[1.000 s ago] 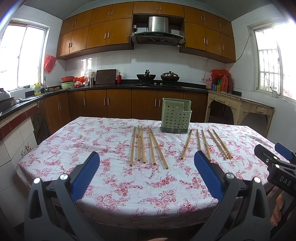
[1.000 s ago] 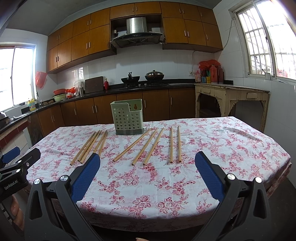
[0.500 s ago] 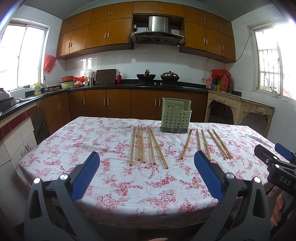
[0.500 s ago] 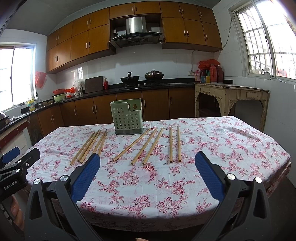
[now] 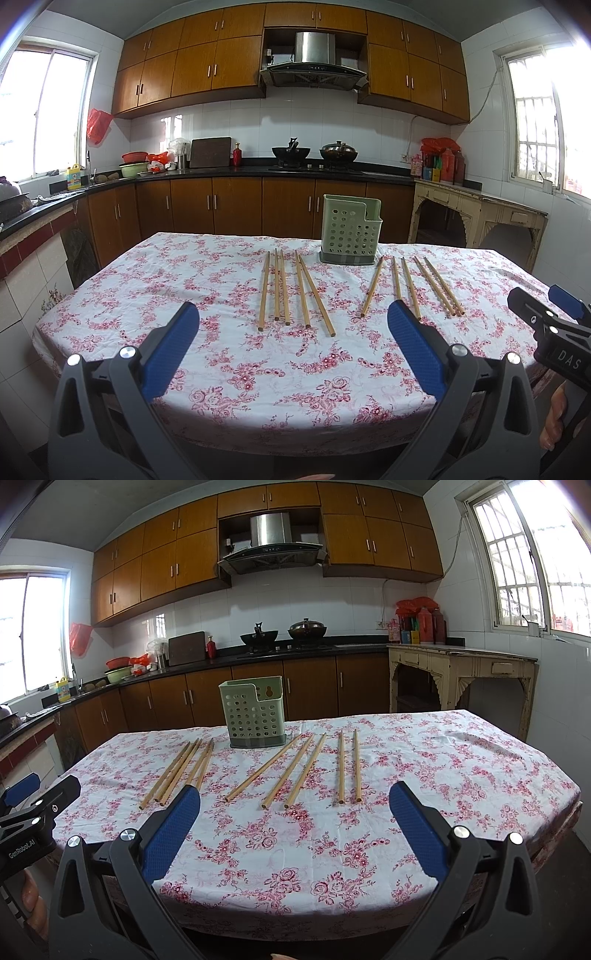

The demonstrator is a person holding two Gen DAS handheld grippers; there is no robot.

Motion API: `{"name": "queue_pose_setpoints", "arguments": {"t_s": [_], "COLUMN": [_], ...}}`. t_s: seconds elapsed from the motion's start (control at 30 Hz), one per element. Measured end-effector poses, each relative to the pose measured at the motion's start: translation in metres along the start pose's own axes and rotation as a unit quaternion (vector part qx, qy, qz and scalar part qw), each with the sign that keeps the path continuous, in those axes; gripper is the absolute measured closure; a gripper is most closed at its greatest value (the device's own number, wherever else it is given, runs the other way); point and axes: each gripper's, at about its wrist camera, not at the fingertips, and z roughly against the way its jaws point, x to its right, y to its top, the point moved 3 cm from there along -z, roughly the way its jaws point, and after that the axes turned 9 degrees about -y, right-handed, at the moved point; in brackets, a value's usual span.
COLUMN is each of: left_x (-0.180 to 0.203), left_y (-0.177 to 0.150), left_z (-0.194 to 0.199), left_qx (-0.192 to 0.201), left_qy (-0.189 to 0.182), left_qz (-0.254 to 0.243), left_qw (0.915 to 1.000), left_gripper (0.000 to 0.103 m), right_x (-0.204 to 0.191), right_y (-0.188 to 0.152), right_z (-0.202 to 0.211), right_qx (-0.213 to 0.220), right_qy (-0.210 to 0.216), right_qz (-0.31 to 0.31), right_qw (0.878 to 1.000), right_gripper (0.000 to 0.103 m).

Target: Organize utensils

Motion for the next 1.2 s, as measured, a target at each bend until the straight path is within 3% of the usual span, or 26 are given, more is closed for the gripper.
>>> {"name": "queue_pose_setpoints", "arguments": {"t_s": [0.83, 1.0, 1.13, 1.2], "left_x": [-0.005, -0.018, -0.033, -0.043], "left_y": [-0.003, -0.016, -0.024, -0.024], "left_z": [-0.01, -0.035, -0.06, -0.079], "left_qx": [-0.016, -0.071, -0.117, -0.146], "left_qy": [-0.002, -0.016, -0.028, -0.016], "left_qz": [0.011, 0.045, 0.073, 0.083], "left_qw": [0.9998, 0.9964, 0.99, 0.9857], "left_gripper": [0.004, 0.004, 0.004, 0.004], "right_x": [0.003, 0.012, 0.027, 0.037], "right_y": [-0.006, -0.004, -0.003, -0.002], "right_z": [-0.011, -0.034, -0.073, -0.098], "right_qx": [-0.019, -0.054, -0.112, -0.149], "right_qy": [-0.004, -0.019, -0.039, -0.05], "right_qz": [-0.008, -0.021, -0.04, -0.055], "right_qw": [1.0, 0.998, 0.992, 0.986], "right_gripper": [0.002, 0.002, 0.002, 0.002]}}
